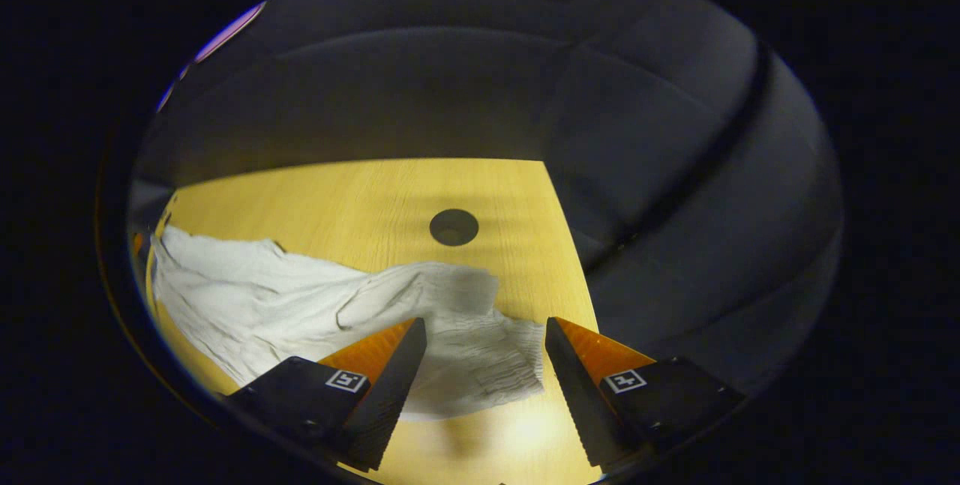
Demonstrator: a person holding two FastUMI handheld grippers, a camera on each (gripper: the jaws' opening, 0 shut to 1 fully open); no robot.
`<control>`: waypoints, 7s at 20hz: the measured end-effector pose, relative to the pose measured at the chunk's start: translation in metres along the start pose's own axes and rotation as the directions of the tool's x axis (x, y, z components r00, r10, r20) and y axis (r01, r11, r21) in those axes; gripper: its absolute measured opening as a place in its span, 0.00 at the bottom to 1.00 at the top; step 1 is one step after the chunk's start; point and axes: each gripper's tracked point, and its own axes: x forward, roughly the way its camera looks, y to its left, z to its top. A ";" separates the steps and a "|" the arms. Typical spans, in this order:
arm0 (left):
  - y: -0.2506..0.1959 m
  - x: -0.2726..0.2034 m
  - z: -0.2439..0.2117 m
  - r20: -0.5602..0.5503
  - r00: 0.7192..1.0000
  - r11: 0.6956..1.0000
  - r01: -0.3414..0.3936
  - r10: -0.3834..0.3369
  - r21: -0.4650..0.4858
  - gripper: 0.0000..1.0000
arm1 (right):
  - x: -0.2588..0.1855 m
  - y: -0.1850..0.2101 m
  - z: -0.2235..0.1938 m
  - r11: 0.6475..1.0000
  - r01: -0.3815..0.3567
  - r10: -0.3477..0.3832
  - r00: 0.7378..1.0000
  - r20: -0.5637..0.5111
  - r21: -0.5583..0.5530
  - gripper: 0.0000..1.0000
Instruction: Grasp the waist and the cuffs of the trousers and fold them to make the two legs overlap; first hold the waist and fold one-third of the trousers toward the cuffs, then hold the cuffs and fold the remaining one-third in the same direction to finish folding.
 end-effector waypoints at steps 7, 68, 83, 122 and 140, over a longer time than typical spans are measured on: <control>0.014 -0.068 0.000 0.023 1.000 0.992 -0.011 0.014 -0.129 0.97 | -0.009 -0.035 -0.005 0.925 0.056 -0.113 0.985 0.133 0.375 0.99; 0.101 -0.291 -0.154 -0.113 0.993 0.961 -0.006 -0.026 -0.277 0.97 | -0.140 0.371 0.004 0.965 -0.256 0.234 0.938 0.256 0.058 0.18; 0.082 -0.256 -0.125 -0.051 0.996 0.929 0.054 -0.077 -0.366 0.94 | -0.177 0.382 -0.050 0.959 -0.280 0.266 0.945 0.191 0.049 0.99; -0.013 0.031 -0.118 -0.175 0.984 0.982 -0.006 -0.028 -0.191 0.28 | -0.392 0.149 -0.251 0.962 0.091 -0.101 0.994 0.027 0.258 0.99; -0.050 -0.013 -0.008 0.068 0.966 0.699 0.227 -0.249 -0.678 0.05 | -0.381 0.129 -0.221 0.957 0.037 -0.065 0.994 0.091 0.286 0.99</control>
